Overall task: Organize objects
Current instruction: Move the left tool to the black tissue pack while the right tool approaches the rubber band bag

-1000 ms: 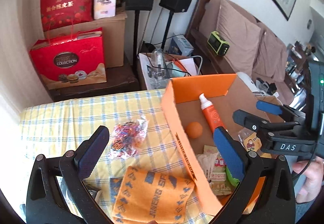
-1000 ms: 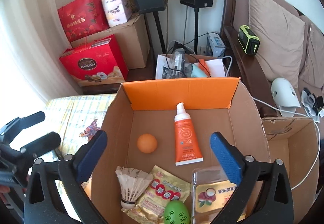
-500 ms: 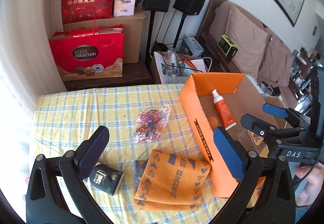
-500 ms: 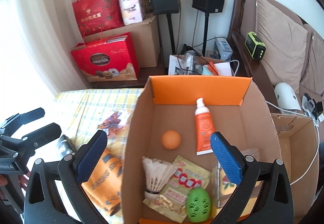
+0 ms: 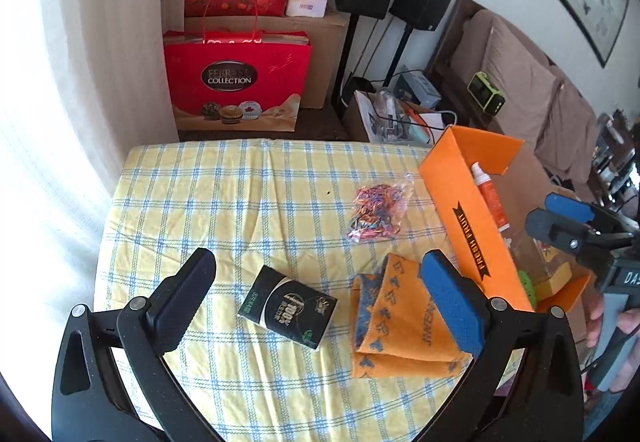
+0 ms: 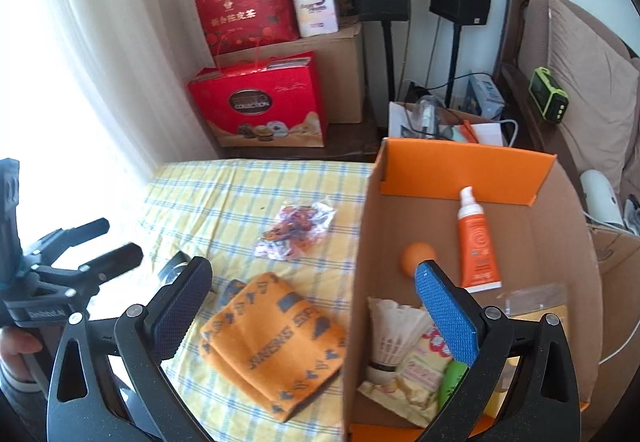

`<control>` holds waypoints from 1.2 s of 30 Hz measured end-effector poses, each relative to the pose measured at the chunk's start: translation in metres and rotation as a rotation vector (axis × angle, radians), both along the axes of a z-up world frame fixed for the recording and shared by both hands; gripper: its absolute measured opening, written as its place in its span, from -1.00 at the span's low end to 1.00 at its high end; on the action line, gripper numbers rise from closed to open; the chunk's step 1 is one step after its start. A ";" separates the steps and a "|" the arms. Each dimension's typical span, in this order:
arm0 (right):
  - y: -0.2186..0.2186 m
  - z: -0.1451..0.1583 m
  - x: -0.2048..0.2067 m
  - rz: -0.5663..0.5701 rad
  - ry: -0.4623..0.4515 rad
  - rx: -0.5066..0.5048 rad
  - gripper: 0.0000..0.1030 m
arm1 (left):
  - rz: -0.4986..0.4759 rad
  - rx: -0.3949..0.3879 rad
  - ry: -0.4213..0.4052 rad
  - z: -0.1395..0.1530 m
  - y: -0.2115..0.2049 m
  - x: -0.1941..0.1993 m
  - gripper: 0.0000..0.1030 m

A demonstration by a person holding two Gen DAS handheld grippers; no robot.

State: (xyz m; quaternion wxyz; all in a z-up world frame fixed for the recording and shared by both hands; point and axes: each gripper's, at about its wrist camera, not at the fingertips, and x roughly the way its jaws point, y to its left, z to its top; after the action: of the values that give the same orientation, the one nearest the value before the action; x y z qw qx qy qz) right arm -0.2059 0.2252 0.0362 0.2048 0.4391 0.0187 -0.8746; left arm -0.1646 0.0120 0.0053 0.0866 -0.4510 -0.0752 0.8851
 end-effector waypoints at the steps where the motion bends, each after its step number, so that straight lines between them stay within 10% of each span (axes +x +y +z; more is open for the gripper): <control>1: -0.004 -0.002 0.001 0.007 -0.004 -0.006 0.99 | 0.003 0.000 -0.009 -0.007 -0.004 0.002 1.00; 20: -0.098 -0.066 0.014 0.197 -0.079 -0.004 0.99 | 0.142 0.084 -0.145 -0.076 -0.081 0.014 0.99; 36: -0.095 -0.104 -0.061 -0.090 -0.227 0.008 0.99 | 0.132 0.086 -0.214 -0.098 -0.032 -0.009 0.92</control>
State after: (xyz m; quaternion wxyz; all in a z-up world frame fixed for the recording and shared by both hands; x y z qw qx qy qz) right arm -0.2674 0.1298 -0.0680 0.1642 0.5365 -0.0211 -0.8275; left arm -0.1734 -0.0199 -0.0922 0.0389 -0.5327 -0.1517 0.8317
